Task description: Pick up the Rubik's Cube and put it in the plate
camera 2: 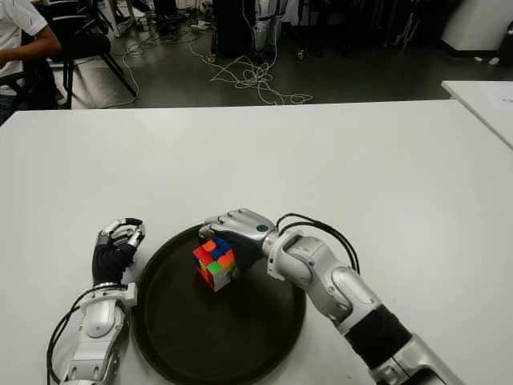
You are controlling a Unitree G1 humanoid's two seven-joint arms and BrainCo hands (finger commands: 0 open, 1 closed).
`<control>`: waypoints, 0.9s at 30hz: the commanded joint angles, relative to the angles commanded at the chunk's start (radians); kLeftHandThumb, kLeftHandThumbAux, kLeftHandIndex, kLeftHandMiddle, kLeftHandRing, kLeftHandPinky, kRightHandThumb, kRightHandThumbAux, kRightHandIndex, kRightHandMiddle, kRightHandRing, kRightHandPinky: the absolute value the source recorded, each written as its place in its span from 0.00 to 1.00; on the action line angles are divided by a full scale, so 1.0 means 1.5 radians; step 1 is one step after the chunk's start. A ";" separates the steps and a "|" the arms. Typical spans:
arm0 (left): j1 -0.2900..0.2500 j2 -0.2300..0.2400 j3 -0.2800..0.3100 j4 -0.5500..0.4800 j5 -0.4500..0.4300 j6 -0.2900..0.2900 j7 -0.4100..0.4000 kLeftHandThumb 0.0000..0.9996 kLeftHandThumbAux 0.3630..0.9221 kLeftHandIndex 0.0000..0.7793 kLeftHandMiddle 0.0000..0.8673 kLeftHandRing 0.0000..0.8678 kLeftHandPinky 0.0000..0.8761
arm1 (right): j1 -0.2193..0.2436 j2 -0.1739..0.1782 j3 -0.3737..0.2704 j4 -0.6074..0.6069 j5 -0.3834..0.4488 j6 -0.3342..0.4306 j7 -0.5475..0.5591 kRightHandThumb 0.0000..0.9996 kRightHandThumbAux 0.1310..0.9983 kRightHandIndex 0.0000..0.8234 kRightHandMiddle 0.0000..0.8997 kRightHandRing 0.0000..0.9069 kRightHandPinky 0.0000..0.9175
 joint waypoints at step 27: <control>0.009 -0.006 -0.006 -0.022 0.004 0.009 0.013 0.71 0.61 0.57 0.94 0.97 0.96 | 0.014 0.018 -0.045 -0.012 0.166 0.024 0.070 0.00 0.77 0.00 0.00 0.00 0.00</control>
